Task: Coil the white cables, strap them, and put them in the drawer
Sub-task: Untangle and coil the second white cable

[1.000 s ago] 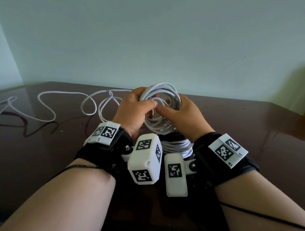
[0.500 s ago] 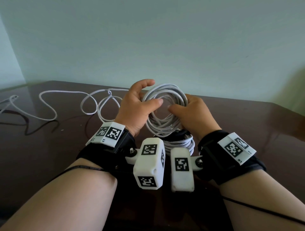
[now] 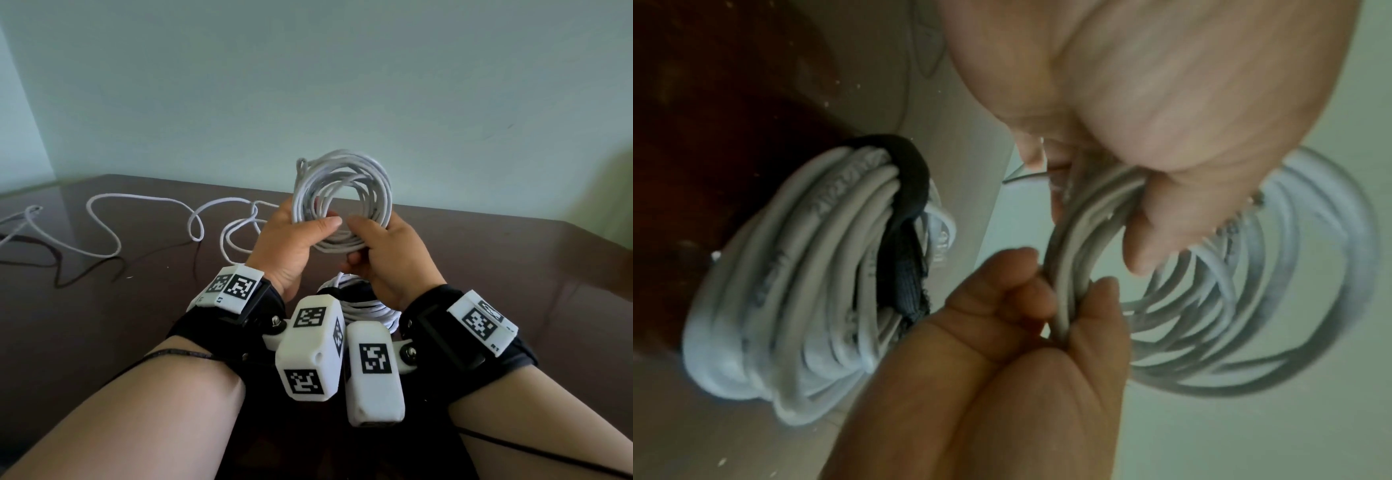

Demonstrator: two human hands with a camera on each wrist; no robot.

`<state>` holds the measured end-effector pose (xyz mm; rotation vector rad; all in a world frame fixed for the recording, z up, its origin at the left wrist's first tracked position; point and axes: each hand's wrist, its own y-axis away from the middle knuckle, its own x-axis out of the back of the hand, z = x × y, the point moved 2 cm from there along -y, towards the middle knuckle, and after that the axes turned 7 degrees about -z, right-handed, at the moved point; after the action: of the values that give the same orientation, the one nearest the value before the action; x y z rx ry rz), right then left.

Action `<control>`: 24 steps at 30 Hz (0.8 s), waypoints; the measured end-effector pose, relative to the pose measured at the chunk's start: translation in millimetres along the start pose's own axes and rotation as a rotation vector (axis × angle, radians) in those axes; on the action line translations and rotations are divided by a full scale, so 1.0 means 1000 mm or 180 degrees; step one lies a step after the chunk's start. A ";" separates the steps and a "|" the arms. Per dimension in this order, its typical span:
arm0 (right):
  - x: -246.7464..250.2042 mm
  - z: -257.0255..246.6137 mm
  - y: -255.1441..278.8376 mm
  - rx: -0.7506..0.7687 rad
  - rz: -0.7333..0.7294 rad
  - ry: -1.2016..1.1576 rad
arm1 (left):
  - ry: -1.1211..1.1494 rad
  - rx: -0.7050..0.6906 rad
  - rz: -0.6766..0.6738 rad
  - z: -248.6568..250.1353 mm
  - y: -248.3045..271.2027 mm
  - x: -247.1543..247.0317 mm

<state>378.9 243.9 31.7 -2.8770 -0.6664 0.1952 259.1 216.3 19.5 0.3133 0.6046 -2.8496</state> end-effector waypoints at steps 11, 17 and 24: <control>0.016 -0.001 -0.006 0.0585 0.0401 0.1726 | -0.1820 -0.0264 0.0180 0.008 -0.003 0.013; 0.012 -0.012 -0.002 0.1765 0.0147 0.3070 | -0.2606 -0.0313 -0.0251 0.013 -0.002 0.008; 0.012 -0.012 -0.006 0.1611 -0.0097 0.3167 | -0.2687 -0.0522 -0.0496 0.018 0.003 0.002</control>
<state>388.7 252.7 43.4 -2.0764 -0.3652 -0.8758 255.2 205.8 33.9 -0.9460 0.6667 -2.6710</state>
